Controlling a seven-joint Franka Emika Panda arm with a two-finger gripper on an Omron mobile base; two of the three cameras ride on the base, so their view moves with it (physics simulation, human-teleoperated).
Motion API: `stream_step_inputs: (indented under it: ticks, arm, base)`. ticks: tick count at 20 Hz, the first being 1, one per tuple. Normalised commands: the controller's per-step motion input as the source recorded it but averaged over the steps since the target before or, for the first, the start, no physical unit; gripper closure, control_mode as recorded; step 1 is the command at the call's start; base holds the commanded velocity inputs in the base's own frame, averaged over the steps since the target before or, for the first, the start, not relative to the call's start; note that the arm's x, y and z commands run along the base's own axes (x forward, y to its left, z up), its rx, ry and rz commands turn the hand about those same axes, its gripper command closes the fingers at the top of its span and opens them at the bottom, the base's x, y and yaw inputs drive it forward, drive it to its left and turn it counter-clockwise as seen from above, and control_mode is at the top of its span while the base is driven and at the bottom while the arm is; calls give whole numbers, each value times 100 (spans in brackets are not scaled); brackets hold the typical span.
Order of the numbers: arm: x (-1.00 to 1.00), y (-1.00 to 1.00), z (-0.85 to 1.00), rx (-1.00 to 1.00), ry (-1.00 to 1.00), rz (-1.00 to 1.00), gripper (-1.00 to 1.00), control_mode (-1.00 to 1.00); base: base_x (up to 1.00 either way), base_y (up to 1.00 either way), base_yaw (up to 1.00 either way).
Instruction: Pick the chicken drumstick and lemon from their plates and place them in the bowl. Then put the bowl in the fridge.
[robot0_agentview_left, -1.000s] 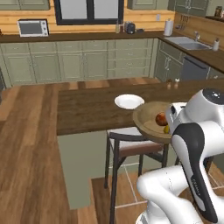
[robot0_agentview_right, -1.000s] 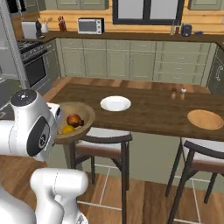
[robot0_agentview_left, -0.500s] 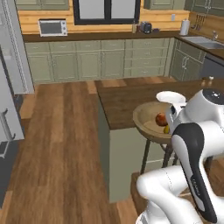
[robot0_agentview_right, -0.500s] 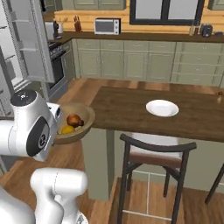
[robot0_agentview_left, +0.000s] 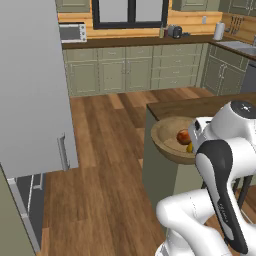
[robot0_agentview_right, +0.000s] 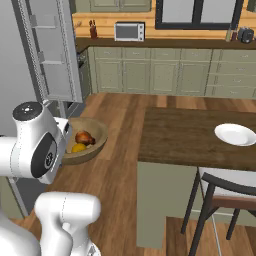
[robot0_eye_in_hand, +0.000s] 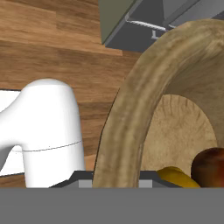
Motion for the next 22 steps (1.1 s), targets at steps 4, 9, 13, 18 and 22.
stream_step_inputs:
  ticks: [4, 9, 13, 18, 22]
  arm:
    - [0, 0, 0, 0, 0, 0, 100, 100]
    - [0, 0, 0, 0, 0, 0, 100, 100]
    - [0, 0, 0, 0, 0, 0, 100, 100]
    - [0, 0, 0, 0, 0, 0, 100, 100]
    - [0, 0, 0, 0, 0, 0, 100, 100]
  base:
    - [27, 70, -44]
    - [42, 0, -13]
    - [32, 0, 16]
    - [51, -13, 22]
    - [87, -17, 14]
